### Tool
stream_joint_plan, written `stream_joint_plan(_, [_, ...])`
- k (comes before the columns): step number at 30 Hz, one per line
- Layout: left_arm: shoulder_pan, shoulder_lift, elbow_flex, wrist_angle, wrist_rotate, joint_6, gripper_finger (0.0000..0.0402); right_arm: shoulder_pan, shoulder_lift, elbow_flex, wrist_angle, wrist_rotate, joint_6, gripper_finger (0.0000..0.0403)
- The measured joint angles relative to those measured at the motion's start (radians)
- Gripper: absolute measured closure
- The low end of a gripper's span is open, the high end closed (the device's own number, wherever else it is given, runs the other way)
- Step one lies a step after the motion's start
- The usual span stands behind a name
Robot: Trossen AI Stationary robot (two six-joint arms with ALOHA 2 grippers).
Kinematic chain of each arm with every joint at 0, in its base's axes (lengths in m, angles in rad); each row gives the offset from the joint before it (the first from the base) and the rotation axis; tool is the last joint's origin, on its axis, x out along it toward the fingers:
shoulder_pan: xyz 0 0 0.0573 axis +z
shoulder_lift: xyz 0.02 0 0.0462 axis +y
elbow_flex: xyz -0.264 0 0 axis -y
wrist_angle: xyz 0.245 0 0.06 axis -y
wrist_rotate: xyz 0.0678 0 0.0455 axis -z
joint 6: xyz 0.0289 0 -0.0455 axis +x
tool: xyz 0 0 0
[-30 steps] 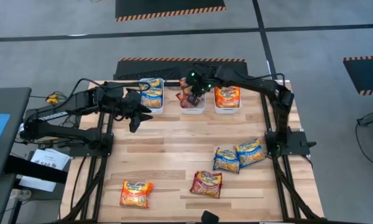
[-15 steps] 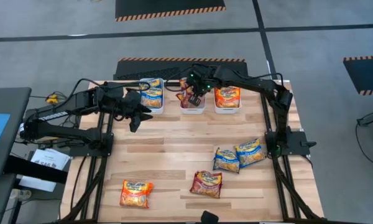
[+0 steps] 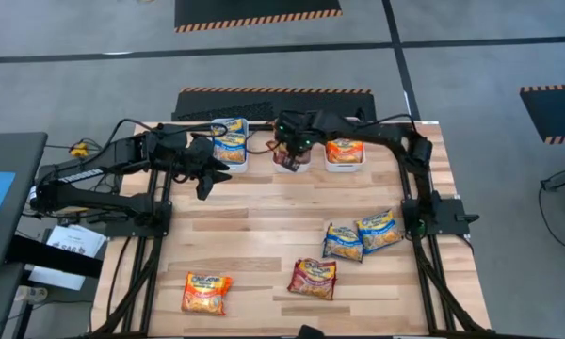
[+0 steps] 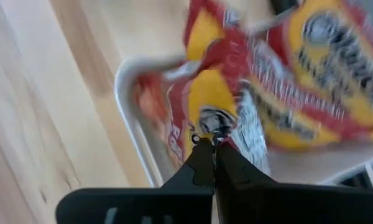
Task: Sort Maruchan noodles
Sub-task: Put the red noodle pack into the middle white bin
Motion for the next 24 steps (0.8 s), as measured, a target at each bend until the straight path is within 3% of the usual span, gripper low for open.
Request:
stream_joint_plan(8, [0.0,0.0,0.0,0.0,-0.001,-0.012,0.0259,-0.002,0.0,0.0,0.043,-0.048,-0.001,0.0369])
stream_joint_plan(24, [0.0,0.0,0.0,0.0,-0.003,-0.024,0.0259,-0.064,-0.029,0.001,0.04,-0.039,-0.01,0.022])
